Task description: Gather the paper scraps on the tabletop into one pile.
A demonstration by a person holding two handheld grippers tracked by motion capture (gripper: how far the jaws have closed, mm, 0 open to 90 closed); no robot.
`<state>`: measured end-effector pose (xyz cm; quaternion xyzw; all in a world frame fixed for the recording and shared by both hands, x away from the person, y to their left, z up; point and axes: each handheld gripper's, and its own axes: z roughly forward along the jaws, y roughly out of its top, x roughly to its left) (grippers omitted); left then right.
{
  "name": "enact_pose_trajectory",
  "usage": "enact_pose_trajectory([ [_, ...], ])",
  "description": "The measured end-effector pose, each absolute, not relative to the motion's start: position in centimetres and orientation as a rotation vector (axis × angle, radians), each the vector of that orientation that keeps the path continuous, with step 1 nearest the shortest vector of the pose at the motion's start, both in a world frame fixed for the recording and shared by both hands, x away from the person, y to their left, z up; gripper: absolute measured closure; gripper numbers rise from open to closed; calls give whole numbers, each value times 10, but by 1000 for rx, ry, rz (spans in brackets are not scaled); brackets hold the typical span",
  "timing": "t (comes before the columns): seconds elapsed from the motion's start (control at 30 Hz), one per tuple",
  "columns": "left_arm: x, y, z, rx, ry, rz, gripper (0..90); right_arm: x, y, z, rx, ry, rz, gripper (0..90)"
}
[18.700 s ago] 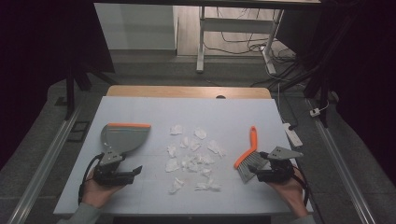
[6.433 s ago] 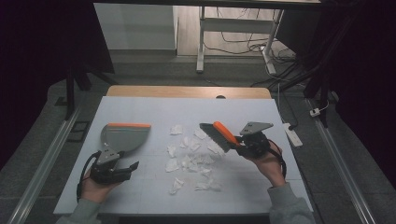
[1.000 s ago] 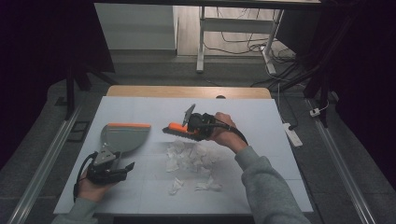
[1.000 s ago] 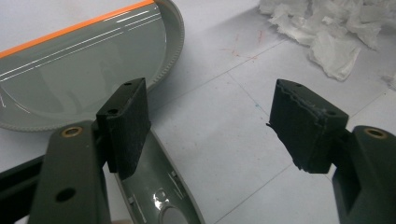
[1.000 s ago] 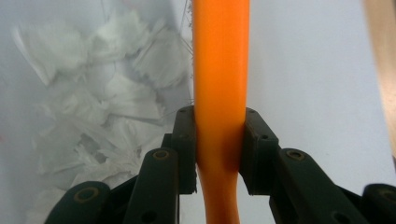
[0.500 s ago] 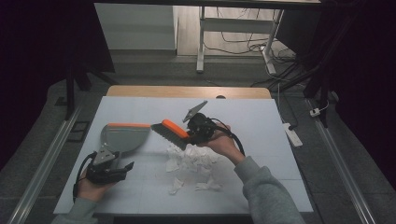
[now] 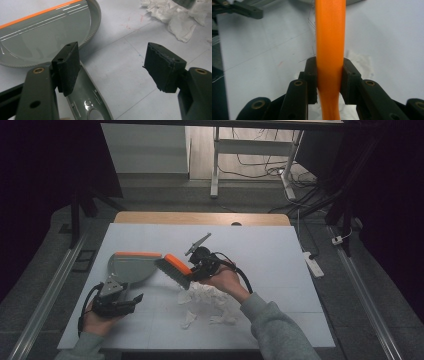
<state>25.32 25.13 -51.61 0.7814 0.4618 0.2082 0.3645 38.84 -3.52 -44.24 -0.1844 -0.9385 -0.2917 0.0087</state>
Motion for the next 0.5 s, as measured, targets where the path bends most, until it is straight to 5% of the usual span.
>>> enact_pose_trajectory([
  [0.5,253,252,-517,2006,1191,535,295,382,-15,-468,-641,-2938,-728,703],
])
